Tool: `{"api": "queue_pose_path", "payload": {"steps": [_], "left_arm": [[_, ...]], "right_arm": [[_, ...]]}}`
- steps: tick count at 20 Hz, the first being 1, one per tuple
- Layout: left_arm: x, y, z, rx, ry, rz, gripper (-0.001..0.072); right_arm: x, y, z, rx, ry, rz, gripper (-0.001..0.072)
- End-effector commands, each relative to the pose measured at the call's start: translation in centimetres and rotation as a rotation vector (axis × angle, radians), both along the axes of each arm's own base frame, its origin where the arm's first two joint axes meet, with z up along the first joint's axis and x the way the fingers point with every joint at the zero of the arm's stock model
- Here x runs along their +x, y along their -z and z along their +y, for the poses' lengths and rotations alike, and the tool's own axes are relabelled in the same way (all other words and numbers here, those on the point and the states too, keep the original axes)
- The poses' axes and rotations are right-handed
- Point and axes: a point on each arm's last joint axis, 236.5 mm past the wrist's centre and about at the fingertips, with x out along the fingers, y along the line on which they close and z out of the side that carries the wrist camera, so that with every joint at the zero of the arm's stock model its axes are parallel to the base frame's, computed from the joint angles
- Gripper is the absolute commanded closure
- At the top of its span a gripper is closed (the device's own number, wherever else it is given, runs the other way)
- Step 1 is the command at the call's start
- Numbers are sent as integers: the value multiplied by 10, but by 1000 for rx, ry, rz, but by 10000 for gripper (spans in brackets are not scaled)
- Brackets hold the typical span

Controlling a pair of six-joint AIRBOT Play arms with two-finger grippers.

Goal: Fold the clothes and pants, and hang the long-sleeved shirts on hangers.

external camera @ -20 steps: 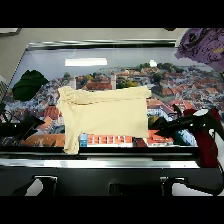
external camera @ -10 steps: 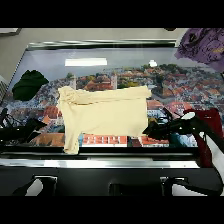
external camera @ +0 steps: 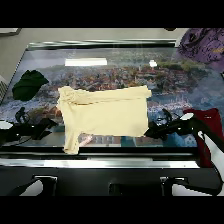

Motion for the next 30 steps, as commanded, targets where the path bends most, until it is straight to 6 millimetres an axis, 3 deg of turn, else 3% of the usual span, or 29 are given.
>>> {"api": "queue_pose_path", "payload": {"steps": [1,6,11,12,13,14,17,19,21,23,24,25,27,28,30], "left_arm": [[11,16,-20,-13,25,2,-1],[19,32,-41,-27,45,7,0],[29,42,-47,-28,16,0,12],[28,45,-51,-39,14,9,159],[27,47,-55,-48,18,20,377],[27,47,-57,-52,23,21,683],[45,19,-67,-77,97,-56,690],[76,-31,-71,-76,188,-179,692],[112,-107,-67,-18,256,-353,693],[136,-203,-58,94,305,-545,693],[139,-257,-52,170,324,-640,693],[135,-305,-45,248,332,-717,693],[108,-395,-29,411,308,-853,692],[87,-436,-23,479,277,-916,692],[38,-503,-21,554,214,-1053,691]], "right_arm": [[-2,0,1,5,-5,5,687],[-4,-2,4,19,-10,15,687],[-2,-5,7,36,-1,14,687],[0,-8,10,53,12,11,688],[5,-13,13,72,24,-6,688],[12,-21,17,95,30,-39,688],[39,-56,17,105,-1,-183,688],[73,-103,10,71,-50,-341,688],[116,-175,-2,3,-73,-561,688],[148,-270,-11,-73,-75,-805,688],[154,-323,-18,-130,-75,-932,688],[153,-372,-25,-197,-69,-1051,688],[131,-469,-39,-341,-39,-1278,688],[110,-514,-44,-404,-10,-1382,688],[60,-585,-50,-498,58,-1560,688]]}}
